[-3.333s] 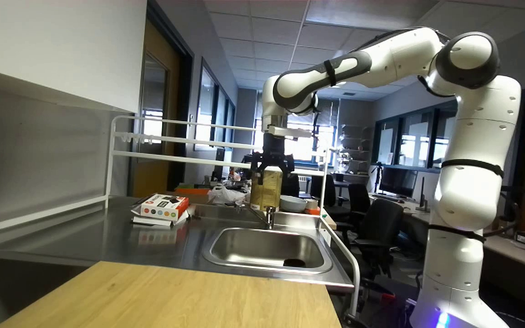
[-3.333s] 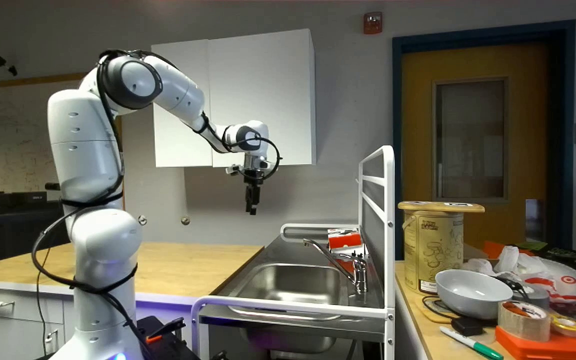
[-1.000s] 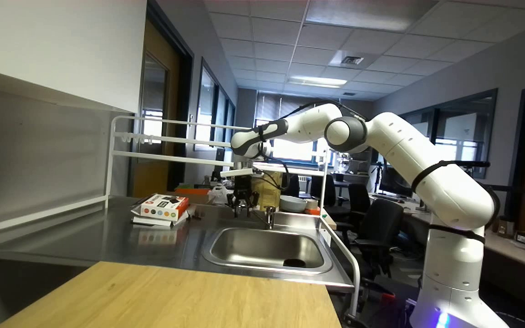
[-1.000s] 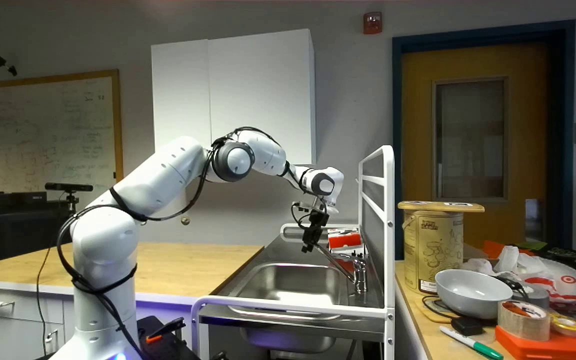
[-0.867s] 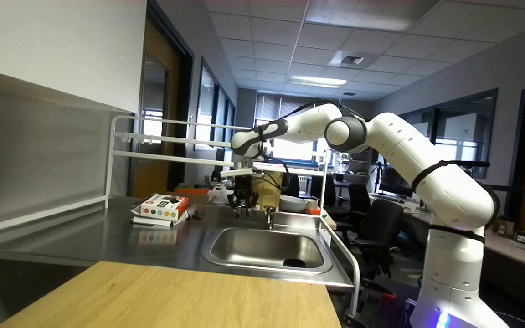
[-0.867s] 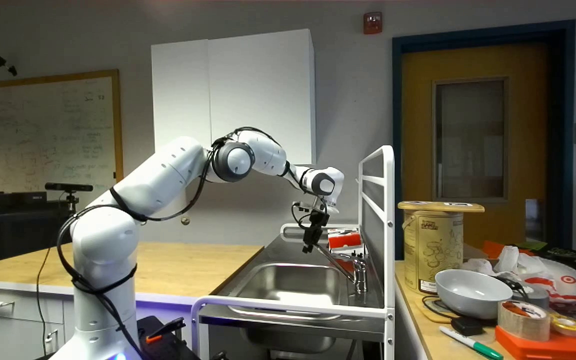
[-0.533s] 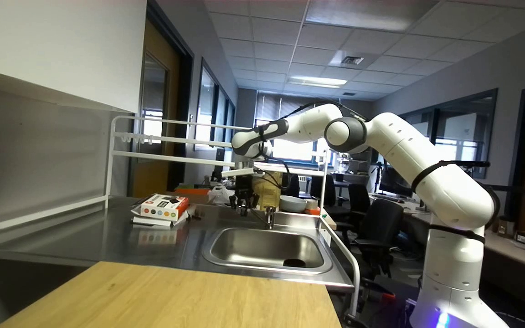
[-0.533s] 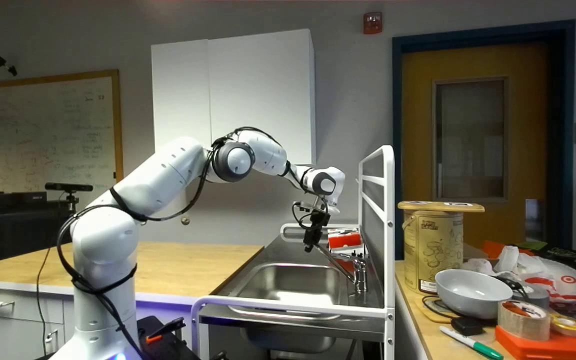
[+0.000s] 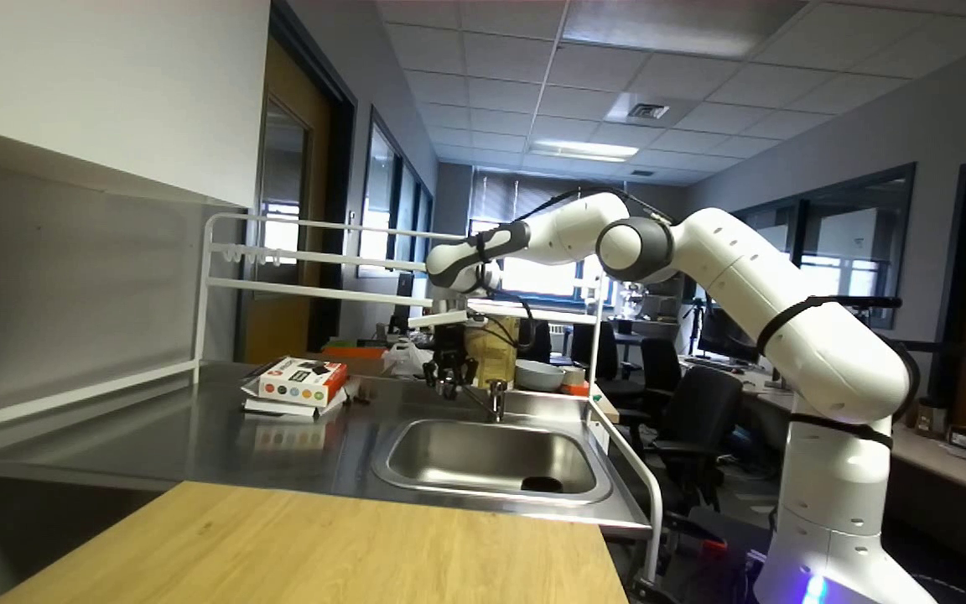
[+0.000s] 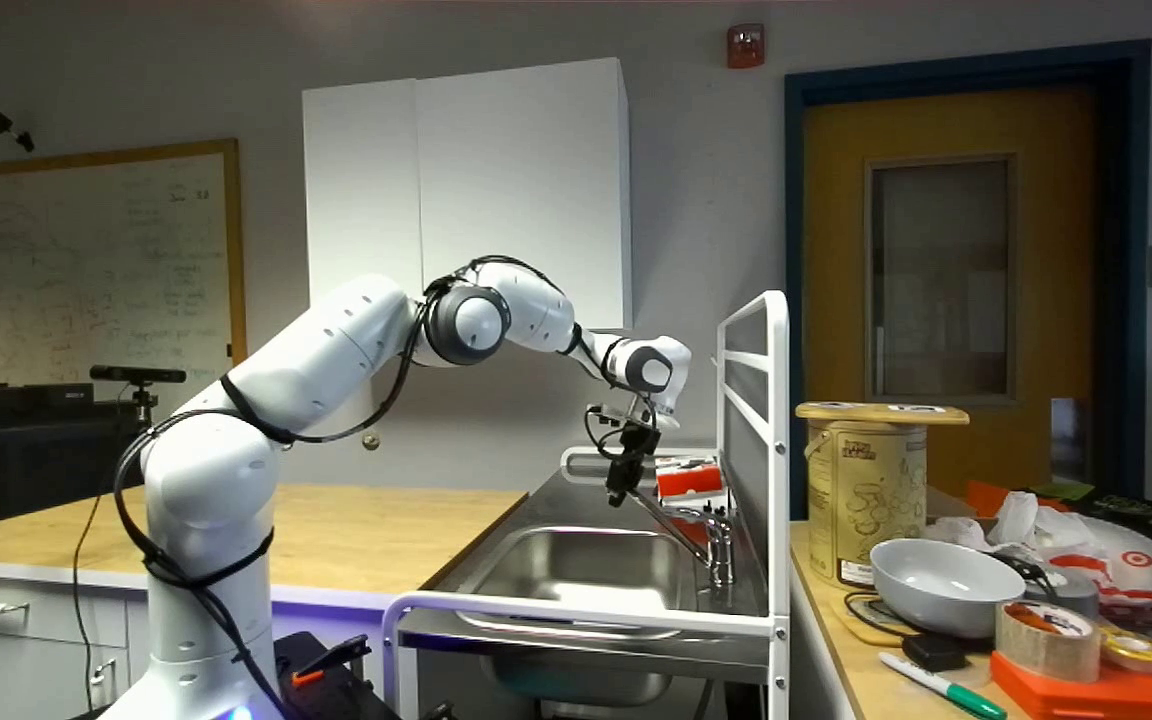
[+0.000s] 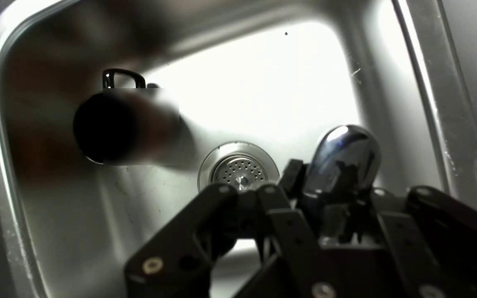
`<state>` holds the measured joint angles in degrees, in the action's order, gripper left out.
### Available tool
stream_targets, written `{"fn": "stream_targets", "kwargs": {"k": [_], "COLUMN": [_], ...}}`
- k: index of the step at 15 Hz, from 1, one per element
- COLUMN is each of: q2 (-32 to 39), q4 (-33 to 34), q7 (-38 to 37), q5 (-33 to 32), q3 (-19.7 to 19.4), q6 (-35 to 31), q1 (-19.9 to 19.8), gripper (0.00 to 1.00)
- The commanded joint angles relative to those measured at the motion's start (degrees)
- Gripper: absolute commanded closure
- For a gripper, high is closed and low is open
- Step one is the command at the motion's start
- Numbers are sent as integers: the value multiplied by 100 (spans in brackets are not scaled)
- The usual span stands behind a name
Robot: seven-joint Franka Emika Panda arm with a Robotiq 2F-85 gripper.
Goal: Push the faucet to the right
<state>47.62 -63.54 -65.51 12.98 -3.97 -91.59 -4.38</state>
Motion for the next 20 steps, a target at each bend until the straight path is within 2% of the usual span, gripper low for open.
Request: {"fn": "stream_targets", "kwargs": {"k": [1,9,13,20], "q2": [13,-476,-999,-2194], "q4": [-14,-1018,-1993,-3879], "q7": [-58,179,362,853], "q5": [20,0,-73,-619], "q3": [-70,-180,-284,-411], "q6": [103,-387,-838,-1780], "q1": [0,-51,-20,186], "gripper": [97,97,97,97]}}
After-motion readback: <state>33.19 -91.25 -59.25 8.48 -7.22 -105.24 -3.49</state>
